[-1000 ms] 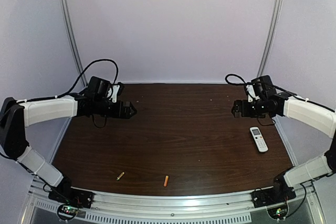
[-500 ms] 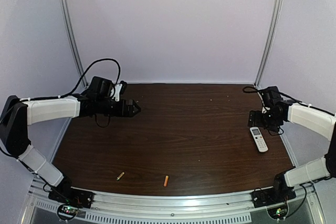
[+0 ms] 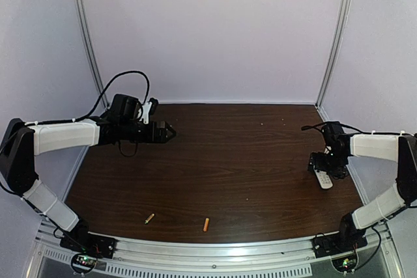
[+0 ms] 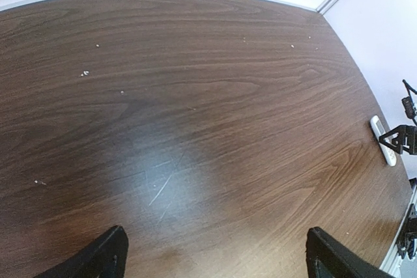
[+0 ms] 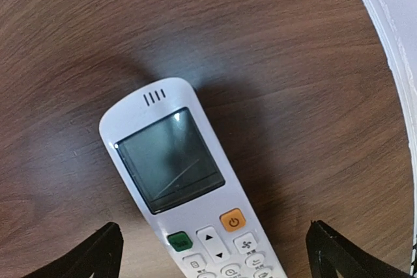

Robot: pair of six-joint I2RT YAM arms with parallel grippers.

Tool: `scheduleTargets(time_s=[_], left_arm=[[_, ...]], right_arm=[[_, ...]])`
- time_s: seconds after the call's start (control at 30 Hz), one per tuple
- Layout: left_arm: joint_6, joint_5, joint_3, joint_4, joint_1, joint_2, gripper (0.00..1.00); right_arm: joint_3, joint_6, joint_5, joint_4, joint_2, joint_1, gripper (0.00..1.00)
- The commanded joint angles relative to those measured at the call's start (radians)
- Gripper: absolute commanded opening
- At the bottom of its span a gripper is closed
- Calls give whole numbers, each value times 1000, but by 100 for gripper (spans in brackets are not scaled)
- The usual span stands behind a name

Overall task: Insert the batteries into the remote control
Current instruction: Pick up the remote control from the center of the board.

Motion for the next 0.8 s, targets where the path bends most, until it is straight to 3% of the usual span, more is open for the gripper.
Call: scheduleTargets(time_s=[0.0, 0.3, 0.57, 0.77], left_arm=[[7, -2, -2, 37, -3, 5, 97], [-3, -1, -26, 58, -3, -10, 97], [0, 27, -58, 104, -3, -15, 97], [11, 32, -70, 118, -3, -27, 97]], right_arm=[[-17, 5, -59, 44, 21, -4, 100], [-38, 5, -113, 64, 20, -3, 94], [-44, 9, -132, 87, 70, 2, 70], [-23, 12, -112, 99, 119, 2, 61]])
